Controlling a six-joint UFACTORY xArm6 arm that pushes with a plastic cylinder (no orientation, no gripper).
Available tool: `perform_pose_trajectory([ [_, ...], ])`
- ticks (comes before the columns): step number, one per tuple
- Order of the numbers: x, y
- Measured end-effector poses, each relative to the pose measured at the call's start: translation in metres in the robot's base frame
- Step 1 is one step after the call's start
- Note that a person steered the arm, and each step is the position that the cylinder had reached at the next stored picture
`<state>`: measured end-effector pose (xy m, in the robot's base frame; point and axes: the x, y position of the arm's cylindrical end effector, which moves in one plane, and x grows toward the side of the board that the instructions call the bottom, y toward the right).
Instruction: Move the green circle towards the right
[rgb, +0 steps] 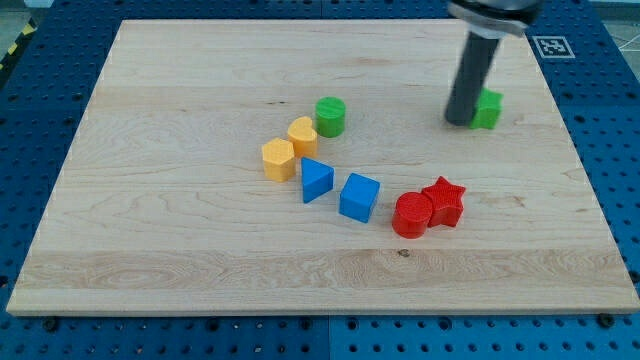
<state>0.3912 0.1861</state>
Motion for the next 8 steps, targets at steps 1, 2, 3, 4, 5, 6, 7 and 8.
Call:
perform_pose_trajectory([
  [1,0.000,0.025],
  [2,0.000,0.020],
  [3,-0.006,-0.029],
  [4,-0.023,-0.091],
  [5,-0.023,-0.094],
  [6,-0.035,-0.098],
  [7,-0.072,-0.149],
  [8,-0.077,-0.203],
])
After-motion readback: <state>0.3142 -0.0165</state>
